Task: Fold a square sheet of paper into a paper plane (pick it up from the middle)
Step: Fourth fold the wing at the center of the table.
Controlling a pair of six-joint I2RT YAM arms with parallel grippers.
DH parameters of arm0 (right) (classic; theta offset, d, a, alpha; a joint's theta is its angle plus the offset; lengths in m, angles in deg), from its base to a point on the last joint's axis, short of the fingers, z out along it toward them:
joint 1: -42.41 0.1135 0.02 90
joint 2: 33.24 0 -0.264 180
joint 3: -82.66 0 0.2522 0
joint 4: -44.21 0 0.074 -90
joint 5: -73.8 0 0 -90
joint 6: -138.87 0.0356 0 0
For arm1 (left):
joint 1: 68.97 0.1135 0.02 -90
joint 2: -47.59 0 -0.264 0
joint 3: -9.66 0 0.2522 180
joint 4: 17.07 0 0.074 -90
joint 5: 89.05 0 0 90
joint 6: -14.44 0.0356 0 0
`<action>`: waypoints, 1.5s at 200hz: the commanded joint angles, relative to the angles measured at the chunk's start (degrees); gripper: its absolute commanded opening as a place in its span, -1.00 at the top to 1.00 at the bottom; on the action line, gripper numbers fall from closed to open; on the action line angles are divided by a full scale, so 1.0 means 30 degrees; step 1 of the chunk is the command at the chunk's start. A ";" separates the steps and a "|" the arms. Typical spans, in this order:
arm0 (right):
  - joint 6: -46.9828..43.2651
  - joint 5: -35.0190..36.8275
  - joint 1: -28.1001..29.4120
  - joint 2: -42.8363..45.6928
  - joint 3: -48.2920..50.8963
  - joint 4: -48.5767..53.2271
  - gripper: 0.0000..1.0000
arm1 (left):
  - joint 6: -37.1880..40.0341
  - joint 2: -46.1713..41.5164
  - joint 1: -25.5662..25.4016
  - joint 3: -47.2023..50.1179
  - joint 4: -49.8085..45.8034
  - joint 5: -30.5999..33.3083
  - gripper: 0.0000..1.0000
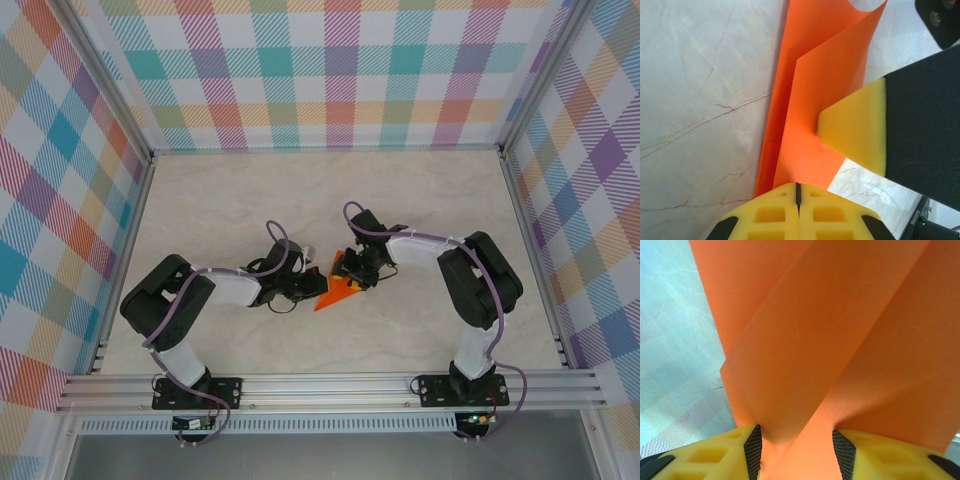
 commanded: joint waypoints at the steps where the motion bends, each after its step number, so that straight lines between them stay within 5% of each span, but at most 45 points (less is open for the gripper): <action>1: 0.0204 0.2719 0.0048 -0.2178 0.1173 0.2990 0.15 | 0.0235 0.0274 0.0179 -0.0410 -0.0671 0.0274 1.00; 300: -0.0267 0.2236 0.0189 -0.4099 -0.0303 0.3717 0.02 | 0.0241 0.0503 0.0179 -0.0971 0.0249 -0.0461 0.99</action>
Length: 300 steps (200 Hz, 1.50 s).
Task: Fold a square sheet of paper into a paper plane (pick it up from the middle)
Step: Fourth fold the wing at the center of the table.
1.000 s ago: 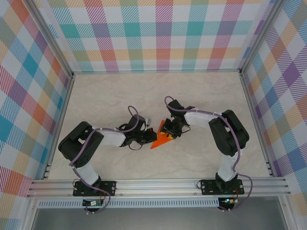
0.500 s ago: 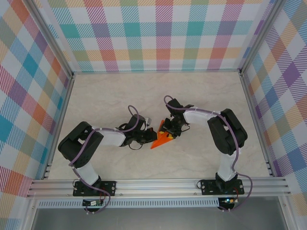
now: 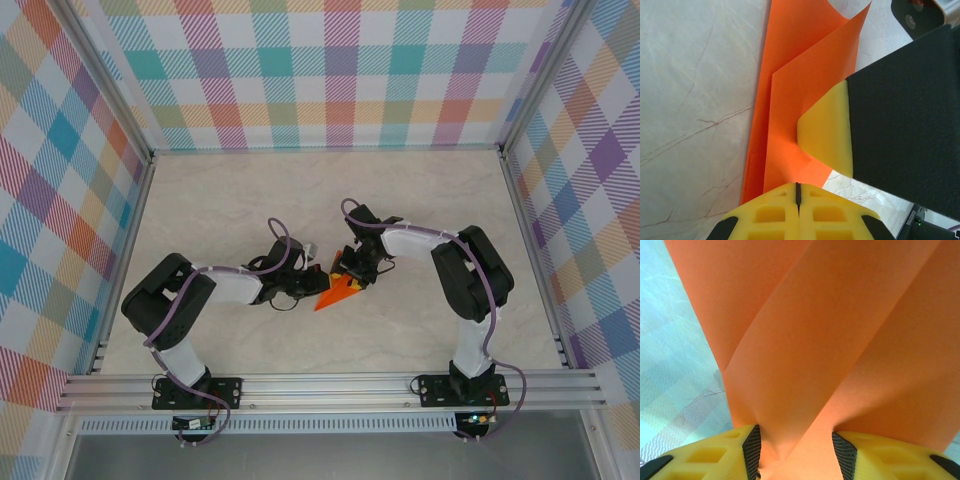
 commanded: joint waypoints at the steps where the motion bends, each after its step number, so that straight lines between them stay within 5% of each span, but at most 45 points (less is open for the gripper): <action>1: -0.0275 0.2656 0.0193 -0.2716 0.1483 0.1479 0.02 | 0.0118 0.0340 0.0179 -0.0480 0.0208 -0.0226 0.99; 300: -0.0215 0.2531 0.0204 -0.3417 0.0809 0.2112 0.19 | 0.0482 0.0971 0.0179 -0.0580 -0.1619 0.0858 1.00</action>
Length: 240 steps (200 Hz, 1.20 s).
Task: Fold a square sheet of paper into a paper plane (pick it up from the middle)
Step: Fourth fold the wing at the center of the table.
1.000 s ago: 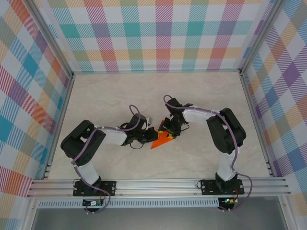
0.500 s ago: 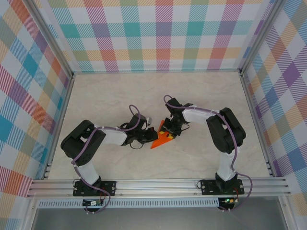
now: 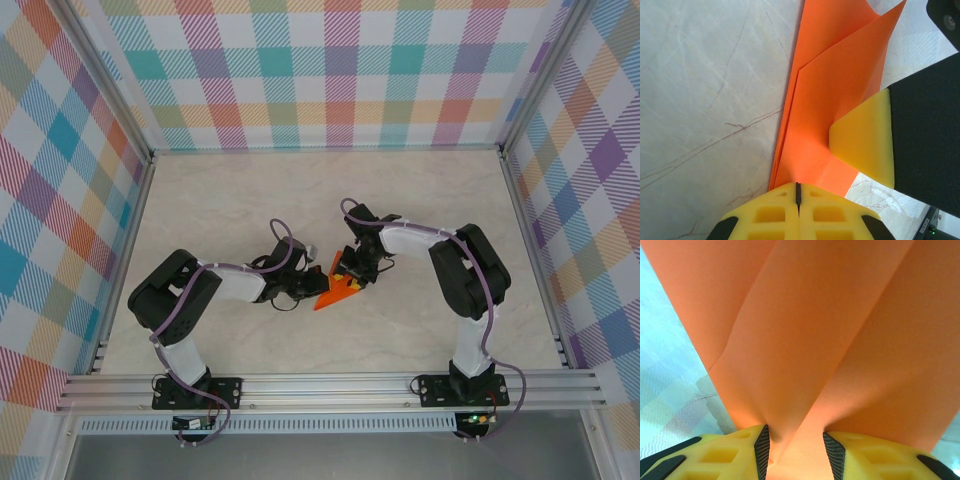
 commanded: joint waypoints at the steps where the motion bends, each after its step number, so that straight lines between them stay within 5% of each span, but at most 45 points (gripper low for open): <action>1: -0.0282 0.2407 0.0222 -0.2858 0.1458 0.1119 0.19 | 0.0458 0.0171 0.0179 -0.0194 -0.0963 0.0421 1.00; 121: -0.0387 0.2217 0.0218 -0.2693 0.1283 0.1072 0.17 | 0.0578 0.0440 0.0182 -0.0326 -0.1980 0.0975 1.00; 240: -0.1300 0.1665 0.0207 0.1244 -0.0065 0.1391 0.11 | 0.0943 0.1152 0.0179 -0.0616 -0.3581 0.1115 1.00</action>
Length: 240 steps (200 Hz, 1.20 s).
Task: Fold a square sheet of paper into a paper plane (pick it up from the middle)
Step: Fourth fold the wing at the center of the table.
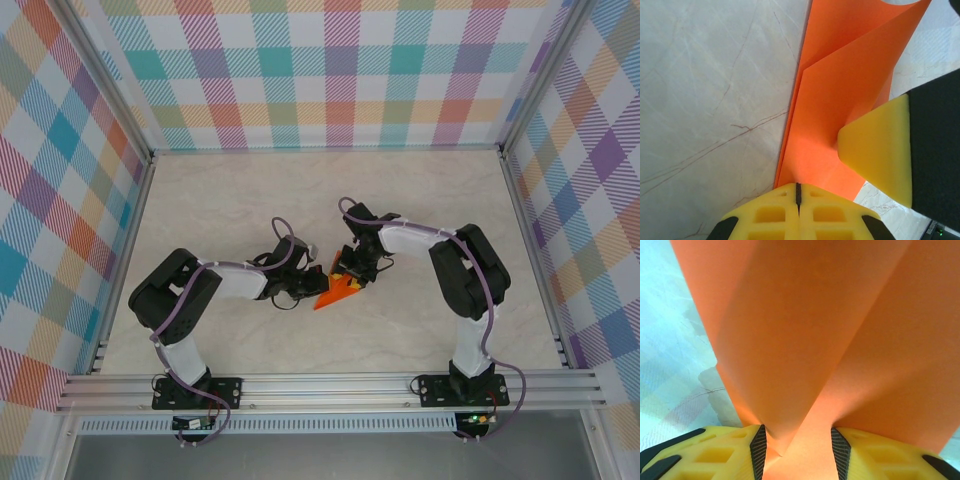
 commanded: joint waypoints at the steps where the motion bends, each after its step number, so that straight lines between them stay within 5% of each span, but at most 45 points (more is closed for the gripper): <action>1: -0.0670 0.1516 0.0089 0.0894 0.0437 0.1068 0.10 | 0.0512 0.1001 0.0179 0.0079 -0.2133 0.0851 1.00; 51: -0.2465 0.1261 -0.0020 0.5179 0.1159 -0.0718 0.12 | 0.0650 0.1123 0.0150 0.0058 -0.2583 0.0842 1.00; 81: -0.3906 -0.0404 -0.0036 0.4850 0.2417 -0.3011 0.78 | 0.0763 0.1249 0.0120 -0.0086 -0.2834 0.0866 1.00; 106: -0.4733 -0.1507 -0.0023 0.4189 0.3268 -0.5194 1.00 | 0.0810 0.1353 0.0091 -0.0073 -0.3078 0.1012 1.00; 240: -0.6151 -0.2450 -0.0023 0.1415 0.4207 -0.7552 1.00 | 0.0657 0.1566 0.0032 -0.0124 -0.3931 0.1426 1.00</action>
